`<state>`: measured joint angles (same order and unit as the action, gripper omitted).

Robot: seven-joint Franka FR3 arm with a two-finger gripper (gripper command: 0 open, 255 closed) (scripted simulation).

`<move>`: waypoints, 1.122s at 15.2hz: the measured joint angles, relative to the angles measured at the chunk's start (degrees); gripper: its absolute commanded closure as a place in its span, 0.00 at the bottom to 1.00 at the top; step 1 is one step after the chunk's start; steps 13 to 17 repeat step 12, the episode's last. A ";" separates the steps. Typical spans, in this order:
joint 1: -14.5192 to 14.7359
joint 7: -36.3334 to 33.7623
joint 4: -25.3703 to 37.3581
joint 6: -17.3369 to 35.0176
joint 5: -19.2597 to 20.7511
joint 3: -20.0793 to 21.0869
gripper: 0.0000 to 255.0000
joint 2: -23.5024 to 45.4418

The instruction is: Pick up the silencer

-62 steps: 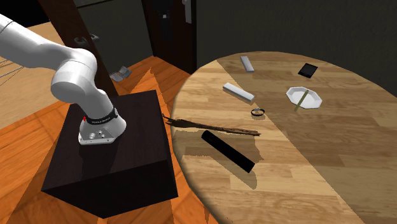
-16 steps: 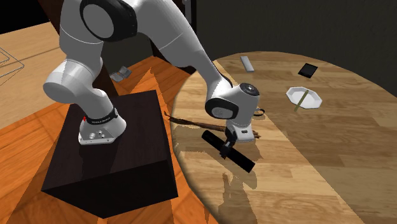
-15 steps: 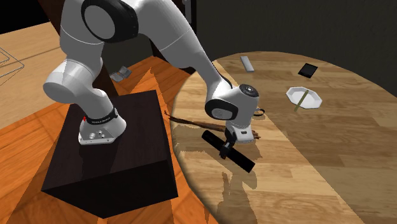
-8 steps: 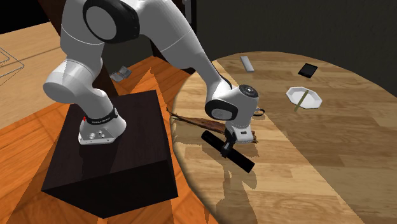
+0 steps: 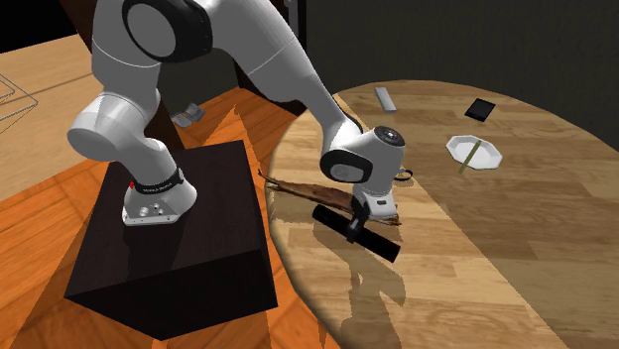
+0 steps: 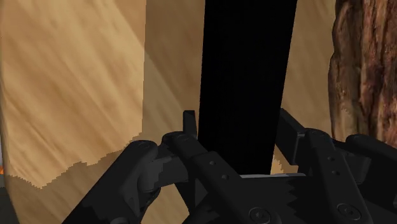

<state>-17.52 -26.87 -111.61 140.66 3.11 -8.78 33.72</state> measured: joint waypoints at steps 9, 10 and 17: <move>0.28 0.38 -0.54 -4.95 0.49 -0.48 1.00 -5.54; 0.26 0.48 -0.51 -5.46 0.53 -0.53 1.00 -6.04; 0.42 0.37 -0.55 -6.34 0.63 -0.58 1.00 -6.96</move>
